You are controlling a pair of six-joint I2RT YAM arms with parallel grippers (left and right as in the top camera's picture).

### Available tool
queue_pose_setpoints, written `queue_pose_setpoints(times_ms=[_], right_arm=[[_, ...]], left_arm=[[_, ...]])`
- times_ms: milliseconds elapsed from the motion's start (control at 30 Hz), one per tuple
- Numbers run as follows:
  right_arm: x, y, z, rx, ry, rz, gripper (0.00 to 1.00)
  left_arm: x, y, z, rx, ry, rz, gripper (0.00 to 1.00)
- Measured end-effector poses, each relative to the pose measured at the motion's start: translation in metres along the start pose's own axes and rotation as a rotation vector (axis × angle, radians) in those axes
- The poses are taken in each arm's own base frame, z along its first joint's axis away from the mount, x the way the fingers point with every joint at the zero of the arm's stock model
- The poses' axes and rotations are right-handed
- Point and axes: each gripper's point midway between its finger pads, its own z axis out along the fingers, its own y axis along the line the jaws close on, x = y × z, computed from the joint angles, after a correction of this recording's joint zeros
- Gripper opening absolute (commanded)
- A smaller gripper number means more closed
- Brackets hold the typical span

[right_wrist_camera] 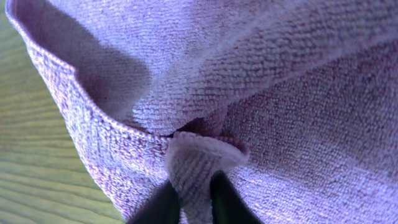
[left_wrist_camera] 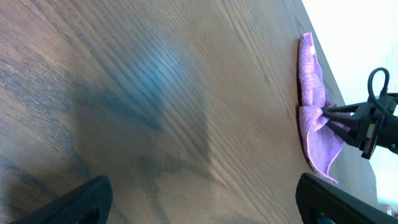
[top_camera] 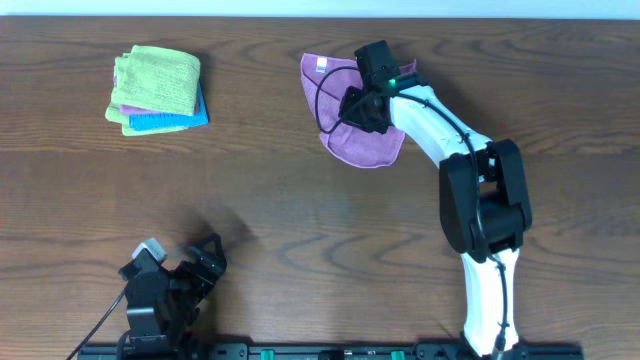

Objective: Fold the cloth
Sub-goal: 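Pull the pink cloth toward center and release it flat with the right gripper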

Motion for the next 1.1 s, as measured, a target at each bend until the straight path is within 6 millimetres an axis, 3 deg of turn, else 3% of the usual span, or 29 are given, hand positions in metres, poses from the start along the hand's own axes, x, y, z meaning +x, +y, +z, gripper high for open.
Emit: queue_pose_setpoints(times_ms=[400,533,767,967,1100], right_arm=[[0.014,0.021,-0.004,-0.087,0.061,-0.152,0.01],[0.042,0.037,-0.009,-0.106,0.125,-0.266,0.01],[0.112,0.071,-0.017,-0.146,0.264,-0.515,0.01],[0.154,0.093,-0.019,-0.194,0.32,-0.691,0.01],[0.181,0.106,-0.024,-0.257,0.371,-0.788,0.18]], left_arm=[[0.0,0.0,0.0,0.0,0.0,0.0,0.95],[0.0,0.0,0.0,0.0,0.0,0.0,0.95],[0.0,0.0,0.0,0.0,0.0,0.0,0.95],[0.0,0.0,0.0,0.0,0.0,0.0,0.95],[0.0,0.0,0.0,0.0,0.0,0.0,0.95]])
